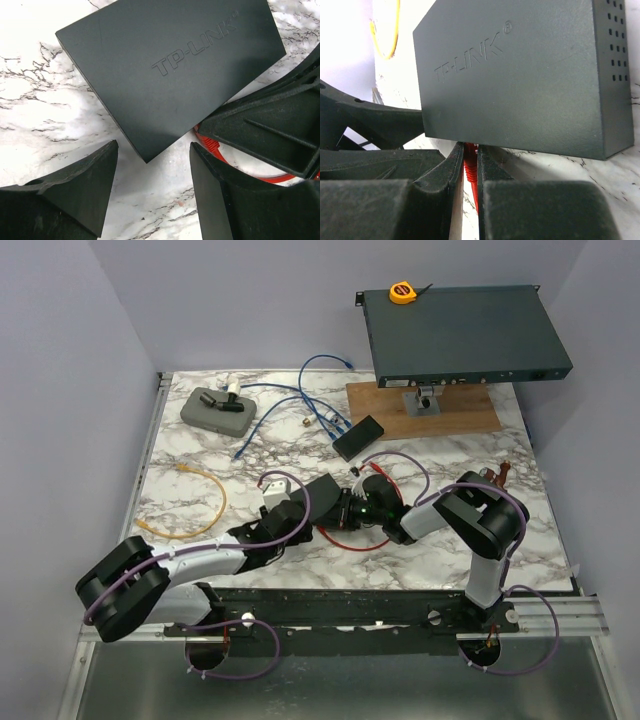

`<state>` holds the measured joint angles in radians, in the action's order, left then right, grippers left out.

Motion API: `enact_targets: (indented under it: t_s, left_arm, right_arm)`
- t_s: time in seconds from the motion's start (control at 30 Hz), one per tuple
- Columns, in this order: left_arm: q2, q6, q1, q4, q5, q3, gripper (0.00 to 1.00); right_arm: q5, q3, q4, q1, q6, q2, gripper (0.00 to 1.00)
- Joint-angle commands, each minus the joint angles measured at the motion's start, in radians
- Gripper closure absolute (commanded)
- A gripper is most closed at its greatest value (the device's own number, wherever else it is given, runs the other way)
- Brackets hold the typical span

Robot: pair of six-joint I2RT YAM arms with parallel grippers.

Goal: Pull the plug from the switch port
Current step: Pull the connector from the switch port.

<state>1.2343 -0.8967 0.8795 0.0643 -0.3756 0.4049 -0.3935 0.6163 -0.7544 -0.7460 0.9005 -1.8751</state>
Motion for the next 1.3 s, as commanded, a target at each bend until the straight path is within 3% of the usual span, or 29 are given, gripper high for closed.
enact_targets:
  t_s: [0.0,1.27]
  left_arm:
    - [0.045,0.014,0.003,-0.087,-0.046,0.008,0.40]
    - [0.150,0.010,-0.024,-0.069,-0.026,0.033,0.40]
  right_arm:
    - [-0.036,-0.015,0.140,-0.002,-0.049,-0.016,0.99]
    - [-0.096,-0.047,0.220,-0.005,-0.105,0.052,0.99]
